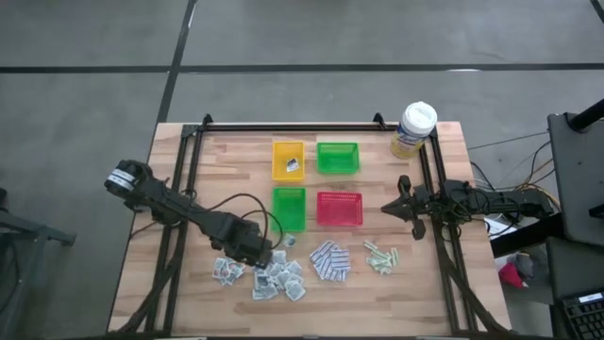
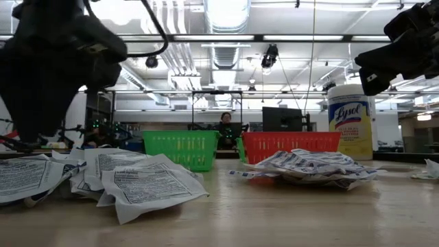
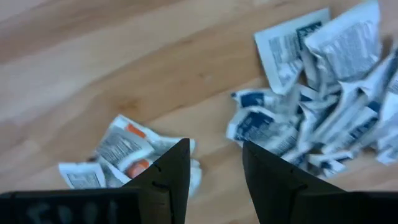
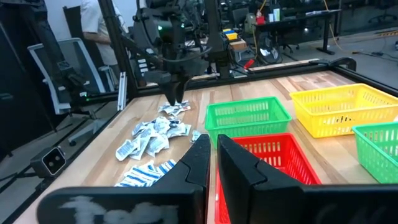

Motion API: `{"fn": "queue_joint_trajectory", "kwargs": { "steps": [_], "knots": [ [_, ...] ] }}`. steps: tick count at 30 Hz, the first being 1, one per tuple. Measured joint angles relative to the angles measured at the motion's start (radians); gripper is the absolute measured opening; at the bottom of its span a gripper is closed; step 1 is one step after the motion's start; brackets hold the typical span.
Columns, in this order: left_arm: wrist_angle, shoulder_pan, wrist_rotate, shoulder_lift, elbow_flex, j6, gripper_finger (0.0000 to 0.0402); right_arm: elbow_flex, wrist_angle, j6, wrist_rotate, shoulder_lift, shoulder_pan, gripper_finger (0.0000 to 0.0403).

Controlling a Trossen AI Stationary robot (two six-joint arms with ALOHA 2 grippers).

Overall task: Pick & Place First Aid Supplies
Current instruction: Put the blue alcohol pad into the yellow bin

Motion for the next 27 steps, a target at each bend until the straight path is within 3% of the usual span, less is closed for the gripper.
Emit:
{"fn": "queue_joint_trajectory", "kwargs": {
  "steps": [11,27],
  "knots": [
    [0.134,-0.003,-0.040,0.001,-0.029,0.160,0.0140,0.000,0.000,0.000,0.000,0.000,0.000,0.0028],
    [0.150,-0.003,-0.059,0.047,-0.030,0.289,0.0140,0.000,0.000,0.000,0.000,0.000,0.000,0.0028]
  ]
}}
